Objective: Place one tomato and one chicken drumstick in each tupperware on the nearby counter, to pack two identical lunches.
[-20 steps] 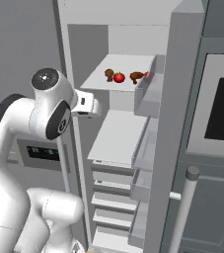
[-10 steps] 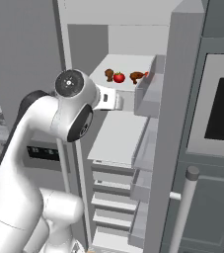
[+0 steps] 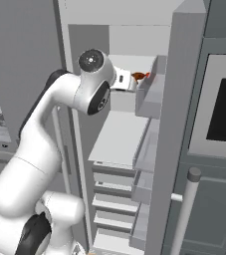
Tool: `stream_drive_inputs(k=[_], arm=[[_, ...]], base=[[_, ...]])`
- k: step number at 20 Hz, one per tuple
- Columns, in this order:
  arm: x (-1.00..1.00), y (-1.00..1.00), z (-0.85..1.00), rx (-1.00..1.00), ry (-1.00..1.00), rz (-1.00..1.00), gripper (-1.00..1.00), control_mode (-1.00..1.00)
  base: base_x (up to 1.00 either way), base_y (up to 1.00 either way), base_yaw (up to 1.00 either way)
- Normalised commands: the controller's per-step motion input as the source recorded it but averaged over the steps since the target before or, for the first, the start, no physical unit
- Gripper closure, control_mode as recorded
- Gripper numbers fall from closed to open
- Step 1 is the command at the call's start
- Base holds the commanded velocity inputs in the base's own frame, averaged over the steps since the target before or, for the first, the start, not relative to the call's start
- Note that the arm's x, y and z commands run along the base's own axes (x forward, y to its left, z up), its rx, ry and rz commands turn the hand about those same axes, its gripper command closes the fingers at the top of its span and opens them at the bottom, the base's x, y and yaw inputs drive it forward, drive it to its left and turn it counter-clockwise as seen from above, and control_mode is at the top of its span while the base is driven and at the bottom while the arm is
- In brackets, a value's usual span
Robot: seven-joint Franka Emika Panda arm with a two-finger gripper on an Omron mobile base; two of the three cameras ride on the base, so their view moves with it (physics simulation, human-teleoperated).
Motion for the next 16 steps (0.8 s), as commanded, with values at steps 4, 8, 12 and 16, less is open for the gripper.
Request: stream_drive_inputs(k=[4, 8, 12, 16], arm=[[0.64, -0.22, -0.04, 0.0, 0.0, -0.01, -1.0, -1.0], [0.71, -0.05, -0.08, 0.0, 0.0, 0.01, -1.0, -1.0], [0.7, 0.0, -0.03, 0.04, 0.0, 0.06, -1.0, -1.0], [0.59, 0.0, -0.06, 0.04, 0.0, 0.05, -1.0, -1.0]], base=[[0.0, 0.0, 0.0], [0.0, 0.0, 0.0], [0.0, 0.0, 0.0], [0.0, 0.0, 0.0]])
